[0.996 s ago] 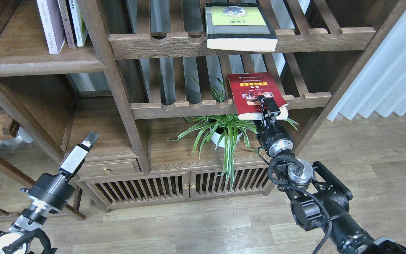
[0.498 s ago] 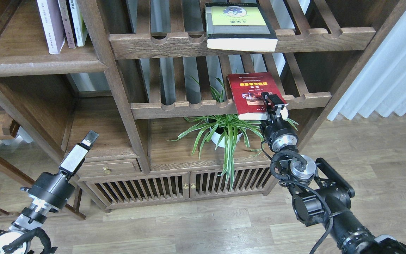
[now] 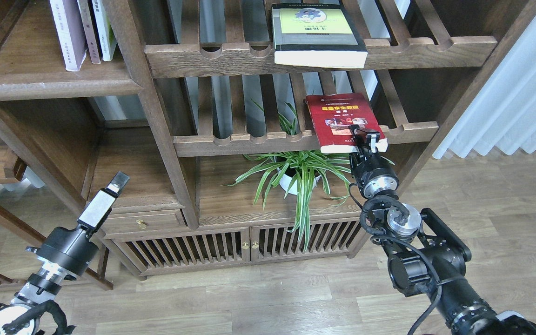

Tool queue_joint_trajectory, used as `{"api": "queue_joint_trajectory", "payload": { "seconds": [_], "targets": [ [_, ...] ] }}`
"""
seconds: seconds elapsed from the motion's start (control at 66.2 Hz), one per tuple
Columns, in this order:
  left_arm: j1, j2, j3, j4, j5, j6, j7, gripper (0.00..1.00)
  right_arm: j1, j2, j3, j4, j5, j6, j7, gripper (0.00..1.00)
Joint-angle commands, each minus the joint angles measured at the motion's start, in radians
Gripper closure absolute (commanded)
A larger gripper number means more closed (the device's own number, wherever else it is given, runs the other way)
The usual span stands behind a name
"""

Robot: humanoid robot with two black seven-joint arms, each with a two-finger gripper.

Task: Organize books on shelf
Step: 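Push the red book's top with the right gripper to tip it outward, then catch the falling red book between both grippers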

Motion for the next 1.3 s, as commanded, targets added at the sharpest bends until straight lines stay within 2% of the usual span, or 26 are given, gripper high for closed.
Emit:
{"api": "queue_joint_trajectory", "payload": {
  "seconds": [0.0, 0.136, 0.151, 0.181, 0.242, 0.287, 0.377, 0.423, 0.498, 0.709, 0.906, 1.162, 1.283],
  "targets": [
    [-0.002, -0.023, 0.002, 0.002, -0.005, 0.000, -0.001, 0.00, -0.053, 0.000, -0.010, 0.046, 0.001, 0.063, -0.047, 0.96],
    [-0.010, -0.018, 0.039, 0.005, -0.022, 0.000, 0.000, 0.00, -0.128, 0.000, -0.011, 0.097, 0.001, 0.198, -0.169, 0.96],
    [-0.017, -0.012, 0.071, 0.005, -0.060, 0.000, 0.006, 0.01, -0.160, 0.000, -0.016, 0.107, 0.001, 0.271, -0.218, 0.96],
    [-0.024, -0.011, 0.080, 0.005, -0.074, 0.000, 0.011, 0.01, -0.168, 0.000, -0.016, 0.109, 0.001, 0.291, -0.231, 0.96],
    [-0.040, -0.009, 0.094, 0.005, -0.116, 0.000, 0.043, 0.01, -0.187, 0.000, -0.017, 0.111, 0.001, 0.336, -0.255, 0.96],
    [-0.050, -0.009, 0.097, 0.005, -0.163, 0.000, 0.087, 0.01, -0.199, 0.000, -0.017, 0.115, 0.001, 0.364, -0.274, 0.96],
    [-0.053, -0.006, 0.100, 0.005, -0.234, 0.000, 0.161, 0.02, -0.227, 0.000, -0.019, 0.137, 0.001, 0.364, -0.301, 0.96],
    [-0.062, -0.005, 0.103, 0.005, -0.283, 0.000, 0.210, 0.02, -0.248, 0.000, -0.023, 0.157, 0.000, 0.364, -0.332, 0.96],
    [-0.067, 0.000, 0.099, 0.005, -0.329, 0.000, 0.252, 0.02, -0.270, 0.000, -0.031, 0.175, -0.002, 0.364, -0.363, 0.96],
    [-0.068, 0.046, 0.099, -0.002, -0.355, 0.000, 0.264, 0.04, -0.297, -0.018, -0.102, 0.200, -0.005, 0.364, -0.403, 0.96],
    [-0.060, 0.081, 0.148, -0.004, -0.357, 0.000, 0.325, 0.05, -0.302, -0.040, -0.207, 0.200, -0.012, 0.364, -0.412, 0.96],
    [-0.057, 0.060, 0.180, -0.004, -0.357, 0.000, 0.318, 0.04, -0.303, -0.026, -0.227, 0.200, -0.032, 0.364, -0.412, 0.96],
    [-0.057, 0.006, 0.182, 0.002, -0.354, 0.000, 0.315, 0.03, -0.303, -0.006, -0.227, 0.200, -0.055, 0.364, -0.409, 0.96]
  ]
}}
